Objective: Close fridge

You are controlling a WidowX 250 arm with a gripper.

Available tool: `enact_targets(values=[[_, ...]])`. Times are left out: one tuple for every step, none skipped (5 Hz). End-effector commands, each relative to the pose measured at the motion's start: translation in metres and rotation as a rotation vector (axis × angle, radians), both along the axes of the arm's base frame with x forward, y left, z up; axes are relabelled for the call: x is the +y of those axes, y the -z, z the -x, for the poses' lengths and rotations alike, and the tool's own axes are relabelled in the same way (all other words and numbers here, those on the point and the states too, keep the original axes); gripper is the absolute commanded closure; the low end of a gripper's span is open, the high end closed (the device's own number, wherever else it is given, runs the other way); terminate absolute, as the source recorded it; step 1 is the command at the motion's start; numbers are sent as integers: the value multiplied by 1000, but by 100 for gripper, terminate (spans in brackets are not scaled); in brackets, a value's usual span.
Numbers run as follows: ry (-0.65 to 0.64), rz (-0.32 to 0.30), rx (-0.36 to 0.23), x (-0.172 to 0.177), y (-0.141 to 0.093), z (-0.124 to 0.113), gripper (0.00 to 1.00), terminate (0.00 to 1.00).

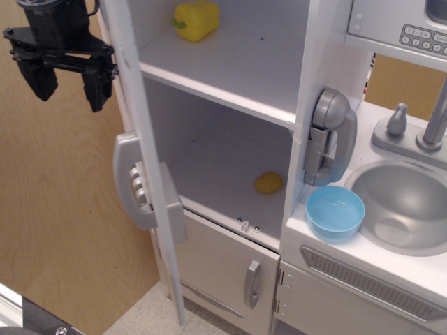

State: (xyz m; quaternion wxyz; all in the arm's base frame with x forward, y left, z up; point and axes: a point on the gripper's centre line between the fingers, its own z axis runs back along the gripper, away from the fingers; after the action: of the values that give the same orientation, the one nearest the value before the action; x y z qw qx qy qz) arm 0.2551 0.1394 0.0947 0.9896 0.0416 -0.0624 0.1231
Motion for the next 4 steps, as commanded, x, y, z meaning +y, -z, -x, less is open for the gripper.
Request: enact_targets(values=[[8,-26,-47,-16,-8,-15,0,0],[23,-42,-66,-26,-8,-20,0,0],[26,-24,-48,-37,-9,-26,0,0],[25,-25,-45,-46,-9,-32,0,0]])
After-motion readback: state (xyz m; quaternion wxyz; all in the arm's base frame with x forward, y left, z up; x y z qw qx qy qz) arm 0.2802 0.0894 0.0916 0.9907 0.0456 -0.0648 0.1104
